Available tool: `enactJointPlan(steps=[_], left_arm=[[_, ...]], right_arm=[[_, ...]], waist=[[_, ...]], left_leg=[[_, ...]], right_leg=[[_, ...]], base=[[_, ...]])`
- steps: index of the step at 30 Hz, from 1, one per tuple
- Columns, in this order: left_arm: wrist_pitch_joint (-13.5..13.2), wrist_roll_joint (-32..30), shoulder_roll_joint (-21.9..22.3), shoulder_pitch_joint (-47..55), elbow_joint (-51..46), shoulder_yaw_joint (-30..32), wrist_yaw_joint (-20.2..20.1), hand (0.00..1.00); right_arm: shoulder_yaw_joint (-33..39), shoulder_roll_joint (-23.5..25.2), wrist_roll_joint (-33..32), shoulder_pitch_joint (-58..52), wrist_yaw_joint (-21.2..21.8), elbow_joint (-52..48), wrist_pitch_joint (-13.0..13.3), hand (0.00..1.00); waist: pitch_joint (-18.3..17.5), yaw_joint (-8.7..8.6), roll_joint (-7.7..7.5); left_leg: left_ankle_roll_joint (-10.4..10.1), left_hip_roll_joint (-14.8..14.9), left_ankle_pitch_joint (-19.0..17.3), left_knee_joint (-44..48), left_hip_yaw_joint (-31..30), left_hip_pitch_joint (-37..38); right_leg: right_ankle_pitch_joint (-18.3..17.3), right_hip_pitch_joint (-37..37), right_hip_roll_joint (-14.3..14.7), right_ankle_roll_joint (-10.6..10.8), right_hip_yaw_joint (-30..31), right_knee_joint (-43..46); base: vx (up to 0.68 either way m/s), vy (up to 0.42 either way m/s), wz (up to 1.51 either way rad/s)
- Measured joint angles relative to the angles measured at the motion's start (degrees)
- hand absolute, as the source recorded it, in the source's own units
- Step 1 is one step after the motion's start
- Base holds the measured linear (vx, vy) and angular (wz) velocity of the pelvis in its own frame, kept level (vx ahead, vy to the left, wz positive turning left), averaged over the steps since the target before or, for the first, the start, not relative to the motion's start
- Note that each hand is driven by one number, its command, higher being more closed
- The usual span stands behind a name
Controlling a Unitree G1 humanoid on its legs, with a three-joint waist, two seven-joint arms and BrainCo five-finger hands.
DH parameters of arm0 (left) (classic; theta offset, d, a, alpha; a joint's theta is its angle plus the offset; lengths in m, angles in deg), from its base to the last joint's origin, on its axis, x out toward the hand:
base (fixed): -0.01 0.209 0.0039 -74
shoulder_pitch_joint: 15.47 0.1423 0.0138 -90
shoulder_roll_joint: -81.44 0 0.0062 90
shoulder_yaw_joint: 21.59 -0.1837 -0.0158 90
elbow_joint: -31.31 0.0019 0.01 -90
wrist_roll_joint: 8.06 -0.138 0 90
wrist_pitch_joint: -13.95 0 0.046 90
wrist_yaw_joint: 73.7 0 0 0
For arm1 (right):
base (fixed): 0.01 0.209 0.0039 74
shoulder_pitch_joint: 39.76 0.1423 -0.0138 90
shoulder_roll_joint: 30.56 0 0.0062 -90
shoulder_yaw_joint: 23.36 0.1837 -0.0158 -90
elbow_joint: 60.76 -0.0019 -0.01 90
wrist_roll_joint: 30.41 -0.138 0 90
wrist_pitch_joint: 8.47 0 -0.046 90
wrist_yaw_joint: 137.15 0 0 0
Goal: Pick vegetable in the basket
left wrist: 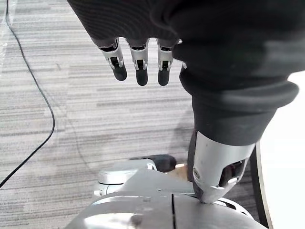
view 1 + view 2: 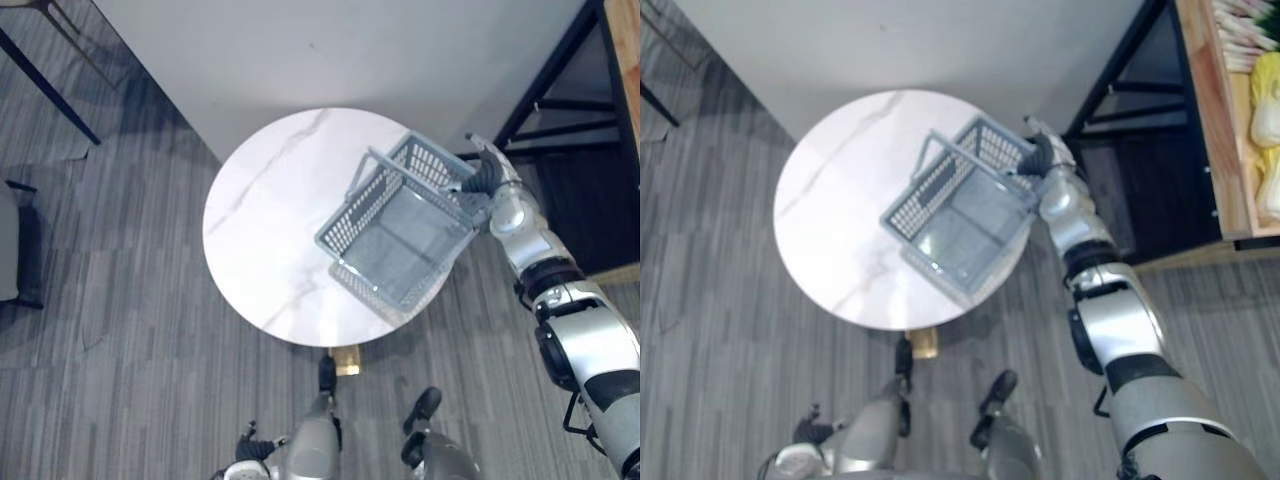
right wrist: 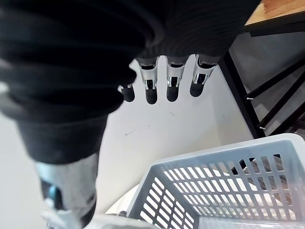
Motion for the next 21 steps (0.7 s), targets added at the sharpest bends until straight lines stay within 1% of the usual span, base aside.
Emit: enactJointPlan(steps=[1,4,14,18,21], left_arm=[[-0.39,0.00,-0.50,-0.32,-0.01,-0.75,0.00,0.00],[-0.41,0.00,-0.88,-1.00,0.04,-1.84,0.09,0.00],[-0.43,0.01,-1.36,-1.16,0.05,-1.75,1.22,0.00],[-0.61,0.01,-1.49,-1.45,-0.08,-1.66,1.36,0.00],[-0.82,0.01,-1.50,-1.39,-0.02,-1.57,1.41,0.00]], right_arm=[[0.00,-0.11,-0.05,0.77,-0.04,0.00,0.00,0.00],[-0.01,-0.02,-0.12,1.26,-0.14,-0.29,0.02,0.00],[-1.80,0.48,-0.13,1.25,-0.18,-1.59,0.01,0.00],[-2.12,0.89,-0.09,1.25,-0.18,-3.14,0.01,0.00],[-2.17,1.92,-0.07,1.25,-0.16,-3.15,0.01,0.00]], waist=[[0.21,0.20,-0.19],[0.35,0.66,-0.24],[0.96,1.00,-1.07],[1.18,1.81,-1.31],[1.27,1.85,-1.48]], left_leg=[[-0.02,0.10,0.06,0.00,-0.05,-0.21],[0.01,0.15,0.08,-0.01,-0.04,-0.27],[0.21,0.68,0.21,-0.02,0.14,-0.41],[0.12,1.08,0.33,-0.01,-0.02,-1.02],[0.07,1.06,0.38,-0.01,-0.07,-1.07]], right_leg=[[0.00,-0.21,0.10,0.00,0.14,0.01],[-0.01,-0.28,0.09,0.01,0.51,0.15],[-0.01,-0.69,0.54,0.01,1.35,0.35],[-0.02,-1.21,0.98,0.01,1.84,0.34],[-0.03,-1.21,0.96,0.02,1.99,0.35]], base=[[0.01,0.008,0.05],[0.00,0.000,0.00],[0.00,0.006,-0.01],[0.02,0.000,0.01],[0.04,0.009,0.02]])
